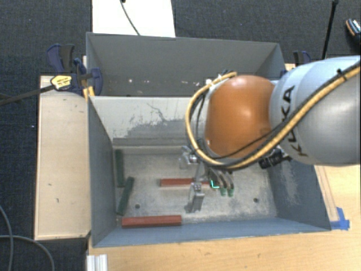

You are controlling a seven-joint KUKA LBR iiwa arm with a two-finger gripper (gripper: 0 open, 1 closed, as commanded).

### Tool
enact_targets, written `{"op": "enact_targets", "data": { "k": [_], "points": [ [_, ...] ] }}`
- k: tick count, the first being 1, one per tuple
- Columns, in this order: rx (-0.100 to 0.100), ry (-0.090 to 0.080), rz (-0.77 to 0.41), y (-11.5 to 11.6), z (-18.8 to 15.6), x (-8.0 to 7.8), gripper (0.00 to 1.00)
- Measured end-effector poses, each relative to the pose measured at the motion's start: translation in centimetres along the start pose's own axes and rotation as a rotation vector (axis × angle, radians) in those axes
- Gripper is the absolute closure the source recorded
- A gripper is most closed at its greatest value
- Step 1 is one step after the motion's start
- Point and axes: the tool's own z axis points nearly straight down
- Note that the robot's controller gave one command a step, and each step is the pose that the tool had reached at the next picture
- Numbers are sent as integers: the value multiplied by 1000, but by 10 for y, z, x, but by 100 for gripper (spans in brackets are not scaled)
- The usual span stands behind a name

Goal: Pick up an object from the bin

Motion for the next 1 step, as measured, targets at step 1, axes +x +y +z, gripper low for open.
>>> {"op": "enact_targets", "data": {
  "k": [1],
  "points": [
    [2,-5,-267,-60,57,-50,0]
  ]
}}
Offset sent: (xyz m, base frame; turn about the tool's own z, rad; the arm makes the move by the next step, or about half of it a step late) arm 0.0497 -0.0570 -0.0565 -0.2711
